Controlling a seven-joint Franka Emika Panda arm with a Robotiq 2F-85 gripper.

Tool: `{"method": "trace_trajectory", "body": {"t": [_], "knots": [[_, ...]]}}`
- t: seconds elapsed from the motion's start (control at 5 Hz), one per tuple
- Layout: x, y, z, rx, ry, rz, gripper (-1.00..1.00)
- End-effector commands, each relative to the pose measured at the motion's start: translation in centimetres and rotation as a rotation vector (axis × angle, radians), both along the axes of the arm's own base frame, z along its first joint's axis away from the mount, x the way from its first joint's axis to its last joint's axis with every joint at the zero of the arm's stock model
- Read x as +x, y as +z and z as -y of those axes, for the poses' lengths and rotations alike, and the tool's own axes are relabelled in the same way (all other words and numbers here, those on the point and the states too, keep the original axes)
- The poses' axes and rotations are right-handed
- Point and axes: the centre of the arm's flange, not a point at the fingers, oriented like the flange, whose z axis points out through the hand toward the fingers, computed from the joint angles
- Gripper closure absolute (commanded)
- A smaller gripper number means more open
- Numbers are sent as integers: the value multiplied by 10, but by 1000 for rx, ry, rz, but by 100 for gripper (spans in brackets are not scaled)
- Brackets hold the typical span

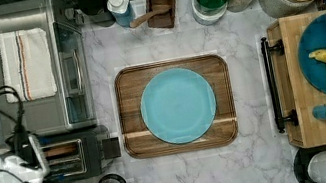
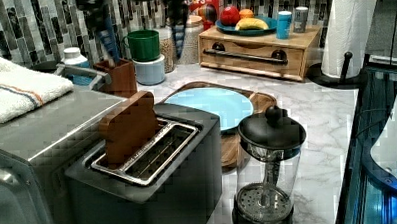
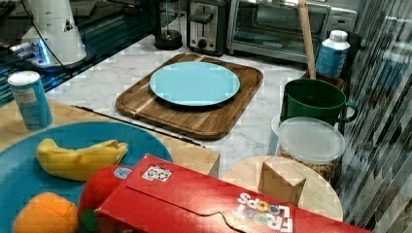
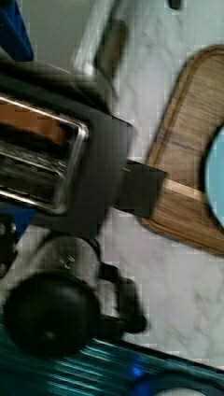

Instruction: Pick up the toast.

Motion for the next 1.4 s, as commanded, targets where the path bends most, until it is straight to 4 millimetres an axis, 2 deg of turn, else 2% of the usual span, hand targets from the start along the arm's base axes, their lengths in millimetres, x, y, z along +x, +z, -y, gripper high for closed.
{"method": "trace_trajectory", "body": {"t": [0.2,0.6,1.0,1.4], "knots": [[9,15,-23,111,-223,113,-100],[13,6,-57,168,-331,-34,-100],[-11,-17,-79,191,-362,-75,-100],[-27,-19,-91,173,-350,-113,-100]]}}
